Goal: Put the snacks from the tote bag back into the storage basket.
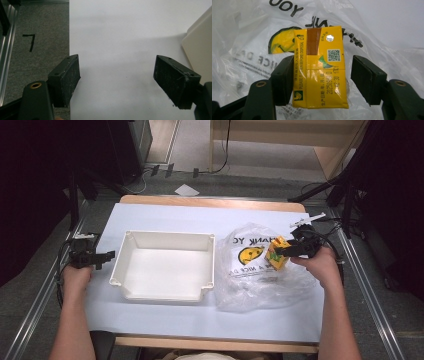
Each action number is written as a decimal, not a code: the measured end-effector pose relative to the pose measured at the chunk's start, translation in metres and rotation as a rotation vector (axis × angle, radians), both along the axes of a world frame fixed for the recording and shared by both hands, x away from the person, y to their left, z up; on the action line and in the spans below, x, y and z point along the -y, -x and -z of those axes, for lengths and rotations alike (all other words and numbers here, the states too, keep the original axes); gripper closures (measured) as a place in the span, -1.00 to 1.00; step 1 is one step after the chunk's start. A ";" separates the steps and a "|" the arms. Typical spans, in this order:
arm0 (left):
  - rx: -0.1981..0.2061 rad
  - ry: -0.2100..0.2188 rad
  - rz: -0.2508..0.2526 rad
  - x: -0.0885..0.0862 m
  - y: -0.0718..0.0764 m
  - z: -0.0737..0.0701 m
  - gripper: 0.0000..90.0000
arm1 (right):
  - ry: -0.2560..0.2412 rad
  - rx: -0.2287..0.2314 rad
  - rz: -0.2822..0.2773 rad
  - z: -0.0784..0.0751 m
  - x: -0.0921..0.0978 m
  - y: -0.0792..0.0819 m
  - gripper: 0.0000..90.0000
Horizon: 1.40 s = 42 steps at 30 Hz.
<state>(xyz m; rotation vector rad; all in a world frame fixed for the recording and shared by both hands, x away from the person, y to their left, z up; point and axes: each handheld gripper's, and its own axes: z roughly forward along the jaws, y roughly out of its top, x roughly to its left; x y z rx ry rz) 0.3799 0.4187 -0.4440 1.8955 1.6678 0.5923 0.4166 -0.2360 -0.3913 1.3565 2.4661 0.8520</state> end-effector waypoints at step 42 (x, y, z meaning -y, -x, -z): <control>0.001 0.003 -0.001 0.000 0.000 0.000 -0.50 | 0.072 -0.015 0.000 0.025 -0.017 -0.009 0.09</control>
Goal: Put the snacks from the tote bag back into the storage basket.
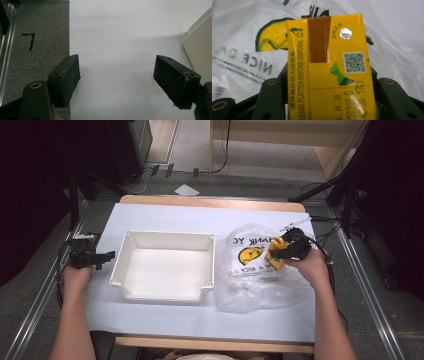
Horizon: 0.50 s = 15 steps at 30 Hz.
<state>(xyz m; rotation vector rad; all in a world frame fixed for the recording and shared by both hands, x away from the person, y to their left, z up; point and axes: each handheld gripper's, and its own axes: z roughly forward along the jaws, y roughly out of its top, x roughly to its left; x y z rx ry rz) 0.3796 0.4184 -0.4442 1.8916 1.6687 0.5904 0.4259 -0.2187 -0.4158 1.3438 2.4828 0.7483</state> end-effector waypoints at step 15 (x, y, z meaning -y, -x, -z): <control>0.003 0.000 0.003 -0.001 0.000 -0.001 -0.50 | 0.011 0.031 -0.031 -0.002 -0.003 0.001 0.14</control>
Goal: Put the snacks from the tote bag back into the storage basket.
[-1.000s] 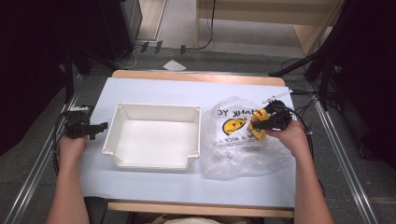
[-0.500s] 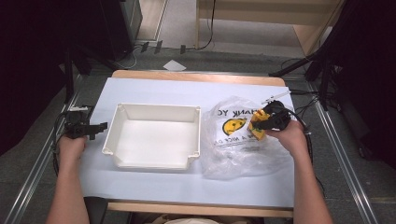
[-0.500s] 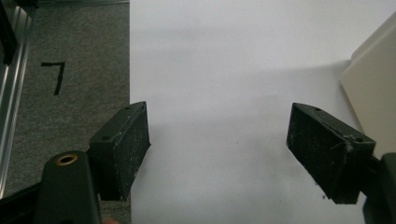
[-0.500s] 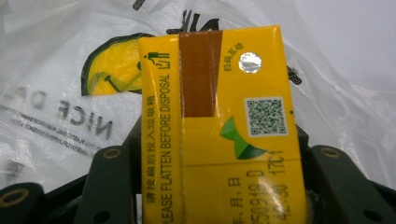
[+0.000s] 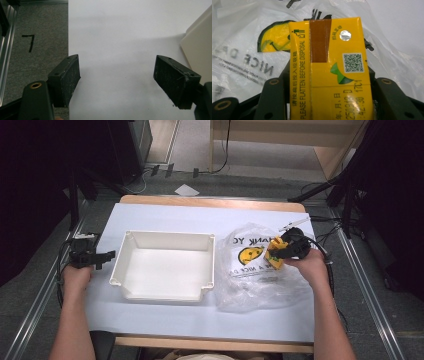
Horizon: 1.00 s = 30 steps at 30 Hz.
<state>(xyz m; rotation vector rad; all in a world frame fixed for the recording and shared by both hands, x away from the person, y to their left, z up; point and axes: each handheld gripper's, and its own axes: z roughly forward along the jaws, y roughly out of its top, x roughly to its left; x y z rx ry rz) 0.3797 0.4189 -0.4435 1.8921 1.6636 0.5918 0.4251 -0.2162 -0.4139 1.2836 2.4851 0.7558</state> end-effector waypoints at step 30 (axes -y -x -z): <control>-0.001 0.000 0.001 0.000 0.000 0.000 -0.50 | -0.077 -0.037 -0.002 -0.015 0.001 0.003 0.15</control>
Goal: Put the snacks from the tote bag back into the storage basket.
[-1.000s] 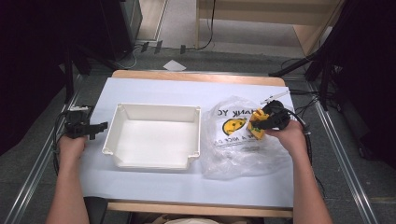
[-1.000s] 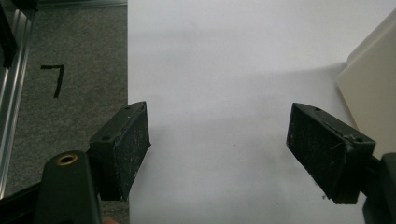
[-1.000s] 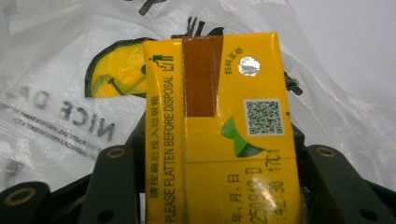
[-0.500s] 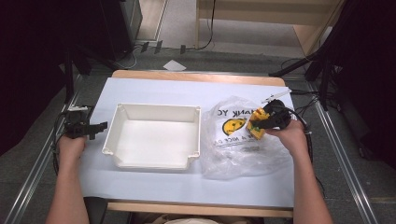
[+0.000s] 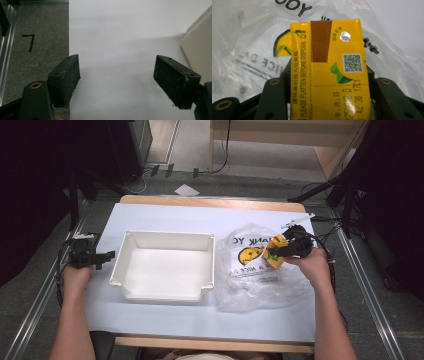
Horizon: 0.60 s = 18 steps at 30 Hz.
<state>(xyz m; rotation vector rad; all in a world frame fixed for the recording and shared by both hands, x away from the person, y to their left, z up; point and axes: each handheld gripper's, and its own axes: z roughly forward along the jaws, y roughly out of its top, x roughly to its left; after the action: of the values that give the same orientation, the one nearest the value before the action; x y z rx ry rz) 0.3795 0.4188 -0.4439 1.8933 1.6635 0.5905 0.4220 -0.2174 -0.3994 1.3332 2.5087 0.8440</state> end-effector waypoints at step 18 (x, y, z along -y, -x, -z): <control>-0.001 0.002 0.002 0.001 0.000 0.000 -0.50 | -0.017 -0.010 -0.030 -0.008 -0.013 0.004 0.15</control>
<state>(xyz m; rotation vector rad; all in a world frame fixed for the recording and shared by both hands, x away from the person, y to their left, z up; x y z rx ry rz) 0.3800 0.4177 -0.4440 1.8934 1.6623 0.5873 0.4181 -0.2043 -0.3917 1.3114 2.5409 0.8683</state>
